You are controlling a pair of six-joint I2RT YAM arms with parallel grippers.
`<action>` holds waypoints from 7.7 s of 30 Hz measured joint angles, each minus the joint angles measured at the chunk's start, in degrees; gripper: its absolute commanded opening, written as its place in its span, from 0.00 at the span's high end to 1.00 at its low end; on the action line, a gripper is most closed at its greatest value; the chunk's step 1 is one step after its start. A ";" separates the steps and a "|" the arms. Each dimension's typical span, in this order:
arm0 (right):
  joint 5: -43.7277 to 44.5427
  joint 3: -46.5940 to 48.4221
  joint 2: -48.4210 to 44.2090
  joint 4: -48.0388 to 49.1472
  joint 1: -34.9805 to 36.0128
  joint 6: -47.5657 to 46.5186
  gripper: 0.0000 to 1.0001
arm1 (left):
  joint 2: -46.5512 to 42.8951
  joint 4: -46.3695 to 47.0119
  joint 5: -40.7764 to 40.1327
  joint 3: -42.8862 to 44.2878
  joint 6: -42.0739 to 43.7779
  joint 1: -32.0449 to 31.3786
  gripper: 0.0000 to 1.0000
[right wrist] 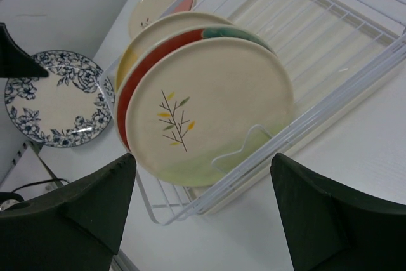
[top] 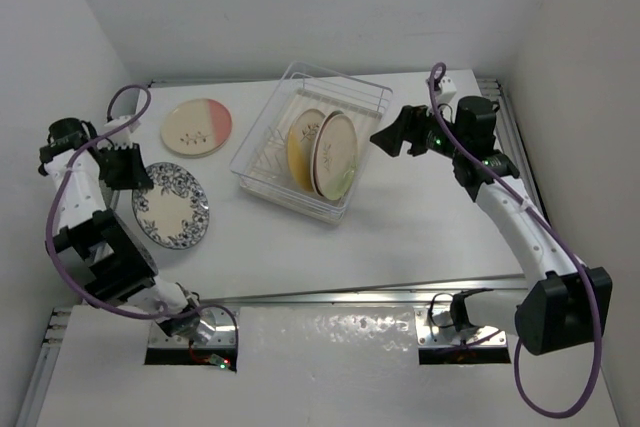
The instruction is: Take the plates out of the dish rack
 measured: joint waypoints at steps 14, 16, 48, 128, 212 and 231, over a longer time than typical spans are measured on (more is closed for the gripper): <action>1.86 1.70 0.02 -3.63 2.60 1.44 0.16 | 14.58 11.82 15.98 -6.97 1.11 3.58 0.82; 1.99 1.99 0.02 -4.33 2.78 1.42 0.16 | 15.87 14.78 16.20 -6.97 -0.42 4.50 0.81; 9.33 4.35 -0.76 -7.45 3.56 0.17 0.16 | 17.03 22.05 2.03 1.55 -6.32 4.63 0.31; 12.39 -6.80 -2.80 -9.81 3.58 0.31 0.15 | 22.10 23.37 -20.28 42.12 -37.77 -15.58 1.00; 13.64 1.55 0.35 -16.50 4.70 3.15 0.18 | 39.58 35.63 -15.82 28.26 -26.12 -13.84 0.23; 25.55 -7.04 -4.85 -16.48 4.70 0.28 0.17 | 19.76 15.19 -20.17 50.93 -21.09 -66.10 0.30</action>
